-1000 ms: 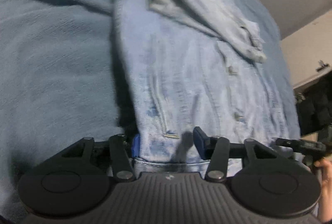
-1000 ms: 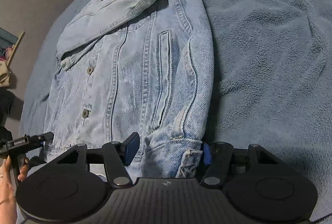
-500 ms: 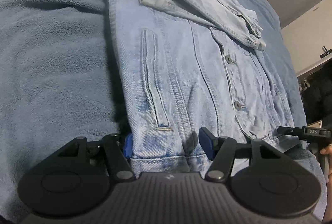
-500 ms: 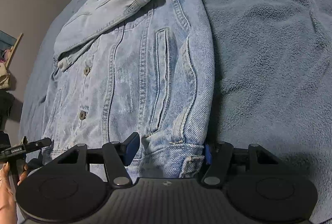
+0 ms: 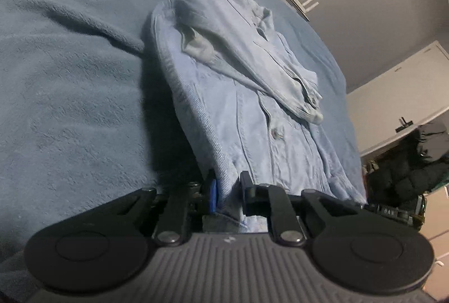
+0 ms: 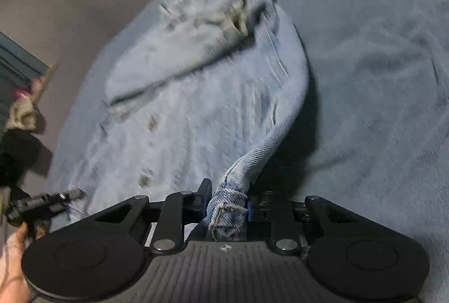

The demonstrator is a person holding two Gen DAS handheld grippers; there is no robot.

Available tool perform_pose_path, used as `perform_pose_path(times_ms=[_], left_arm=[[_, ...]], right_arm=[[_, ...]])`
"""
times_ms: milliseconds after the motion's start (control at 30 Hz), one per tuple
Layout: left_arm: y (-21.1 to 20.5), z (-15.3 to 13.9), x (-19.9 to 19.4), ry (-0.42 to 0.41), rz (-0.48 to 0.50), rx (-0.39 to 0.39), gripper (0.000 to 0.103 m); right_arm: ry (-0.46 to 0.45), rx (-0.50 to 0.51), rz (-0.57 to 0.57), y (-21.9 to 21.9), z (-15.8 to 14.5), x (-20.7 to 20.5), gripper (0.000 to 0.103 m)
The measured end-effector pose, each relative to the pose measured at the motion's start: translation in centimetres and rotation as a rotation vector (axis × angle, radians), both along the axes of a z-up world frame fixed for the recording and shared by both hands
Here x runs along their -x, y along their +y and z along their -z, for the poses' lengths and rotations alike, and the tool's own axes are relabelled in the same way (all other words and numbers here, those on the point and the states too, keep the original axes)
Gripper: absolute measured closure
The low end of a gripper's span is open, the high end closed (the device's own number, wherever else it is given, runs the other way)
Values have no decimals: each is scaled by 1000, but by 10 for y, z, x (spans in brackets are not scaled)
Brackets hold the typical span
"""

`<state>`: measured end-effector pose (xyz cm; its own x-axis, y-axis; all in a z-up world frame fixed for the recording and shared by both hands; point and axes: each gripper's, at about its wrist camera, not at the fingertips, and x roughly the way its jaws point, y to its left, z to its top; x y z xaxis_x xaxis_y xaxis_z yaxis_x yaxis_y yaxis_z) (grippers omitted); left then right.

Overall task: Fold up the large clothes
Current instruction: 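Grasp the hem with the left gripper while the right gripper grasps the hem corner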

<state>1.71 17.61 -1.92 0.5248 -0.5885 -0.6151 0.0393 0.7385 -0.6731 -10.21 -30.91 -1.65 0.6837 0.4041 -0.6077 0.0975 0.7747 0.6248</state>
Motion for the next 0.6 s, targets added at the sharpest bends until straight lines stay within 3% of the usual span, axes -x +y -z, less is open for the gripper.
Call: perform_pose_path(times_ms=[167,300,367,433,467,500,600], left_arm=[[7,2,-3,-3,5,80,92],[2,3,-2,-4,8,77,92],[-5,1,-3,-6,25,37,83],[-12,-1,-4,-10,45,7,57],[-15,-1,-4,-7,55,-10,49],[-18,-1,-4,5,62,-33,34],[-30,3,-9,57,86,-122,26]], right_arm=[[-22,-3,4,1,-7,0,79],[-38,-24,11,-4,-8,1,79],[-30,-13,7,-1,-7,0,79],[-18,-5,5,1,-5,-2,79],[-12,-3,4,1,-4,-2,78],[-5,-1,4,1,-3,-3,78],[18,14,4,2,0,-4,77]])
